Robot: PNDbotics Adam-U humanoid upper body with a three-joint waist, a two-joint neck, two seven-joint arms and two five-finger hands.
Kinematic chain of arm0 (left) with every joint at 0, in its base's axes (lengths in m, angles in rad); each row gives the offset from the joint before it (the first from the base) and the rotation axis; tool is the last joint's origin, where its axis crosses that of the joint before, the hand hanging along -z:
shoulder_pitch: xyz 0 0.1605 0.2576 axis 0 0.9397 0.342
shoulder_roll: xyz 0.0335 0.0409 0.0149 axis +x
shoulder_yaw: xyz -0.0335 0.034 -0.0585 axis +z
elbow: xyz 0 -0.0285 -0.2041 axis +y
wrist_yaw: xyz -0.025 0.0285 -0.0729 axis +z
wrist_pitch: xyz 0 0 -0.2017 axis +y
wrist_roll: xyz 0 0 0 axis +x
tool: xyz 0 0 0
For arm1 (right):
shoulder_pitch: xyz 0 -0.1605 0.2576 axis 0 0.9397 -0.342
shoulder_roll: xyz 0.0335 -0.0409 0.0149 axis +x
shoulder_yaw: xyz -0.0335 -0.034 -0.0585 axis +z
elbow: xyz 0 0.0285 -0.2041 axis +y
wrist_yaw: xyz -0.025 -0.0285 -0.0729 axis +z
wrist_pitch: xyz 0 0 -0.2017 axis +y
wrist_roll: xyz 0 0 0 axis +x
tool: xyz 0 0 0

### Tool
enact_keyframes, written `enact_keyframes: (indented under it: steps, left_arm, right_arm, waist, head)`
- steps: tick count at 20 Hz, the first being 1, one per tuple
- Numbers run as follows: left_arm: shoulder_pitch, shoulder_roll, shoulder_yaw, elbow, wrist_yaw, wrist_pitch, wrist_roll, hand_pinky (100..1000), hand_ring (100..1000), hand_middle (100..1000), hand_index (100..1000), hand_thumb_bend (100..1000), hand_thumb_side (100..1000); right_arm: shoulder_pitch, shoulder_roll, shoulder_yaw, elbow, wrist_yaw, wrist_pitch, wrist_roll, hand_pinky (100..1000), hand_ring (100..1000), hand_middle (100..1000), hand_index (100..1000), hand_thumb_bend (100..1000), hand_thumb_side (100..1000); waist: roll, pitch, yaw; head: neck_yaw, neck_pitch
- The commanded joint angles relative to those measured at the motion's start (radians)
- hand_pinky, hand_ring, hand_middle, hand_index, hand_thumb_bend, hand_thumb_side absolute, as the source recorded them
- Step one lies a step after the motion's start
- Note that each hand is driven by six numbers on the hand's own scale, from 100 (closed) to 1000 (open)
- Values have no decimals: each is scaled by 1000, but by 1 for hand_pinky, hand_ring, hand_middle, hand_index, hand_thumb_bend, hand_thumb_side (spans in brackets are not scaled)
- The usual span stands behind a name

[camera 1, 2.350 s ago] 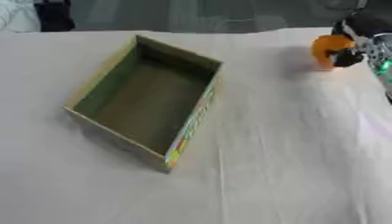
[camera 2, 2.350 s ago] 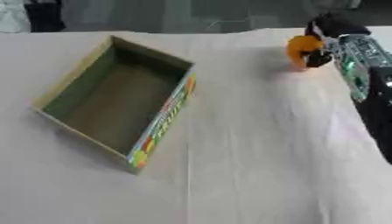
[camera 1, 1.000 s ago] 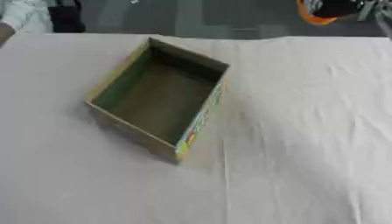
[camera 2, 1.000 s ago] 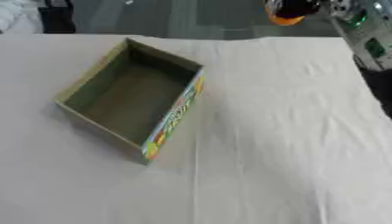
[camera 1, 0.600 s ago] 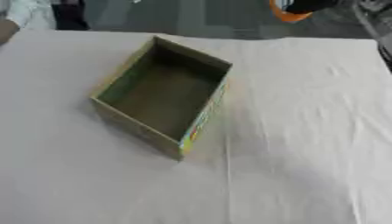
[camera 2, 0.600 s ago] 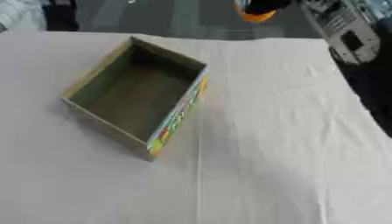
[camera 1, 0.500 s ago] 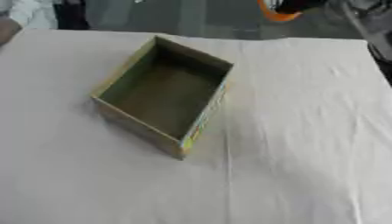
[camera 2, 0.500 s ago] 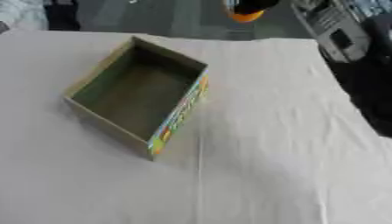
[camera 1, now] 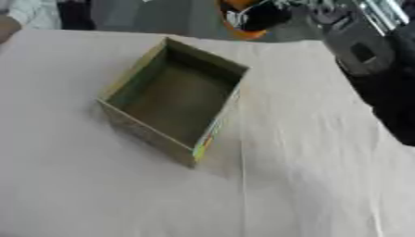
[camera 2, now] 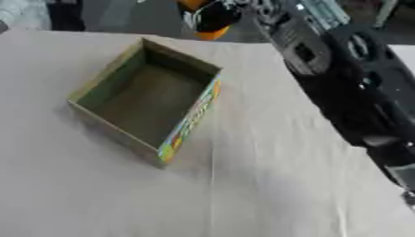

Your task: Pick up objects on the table and place them in the box.

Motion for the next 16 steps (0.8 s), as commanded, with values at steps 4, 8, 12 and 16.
enact_keyframes:
  steps: [4,8,12,16]
  left_arm:
    - [-29,10,0,-16,3,-8,-8,795,778,751,899,100,924]
    - [-41,6,-1,-16,2,-13,-10,796,779,751,900,100,924]
    - [-49,1,-3,-16,2,-15,-11,796,779,752,900,100,923]
    - [-53,-1,-4,-16,3,-15,-12,795,779,751,900,100,923]
  right_arm:
    - [-23,77,13,47,11,-14,-8,615,677,333,272,100,262]
    - [-9,138,19,88,24,-18,-30,611,673,327,269,100,264]
    - [8,195,22,133,59,-24,-55,606,670,324,267,100,265]
    - [33,242,20,190,98,-26,-87,606,673,330,291,100,263]
  waist:
    - [3,-10,12]
    - [5,-2,18]
    - [6,3,21]
    - [8,8,23]
  head:
    - [-19,1]
    - [-22,2]
    - [-27,2]
    - [-32,-1]
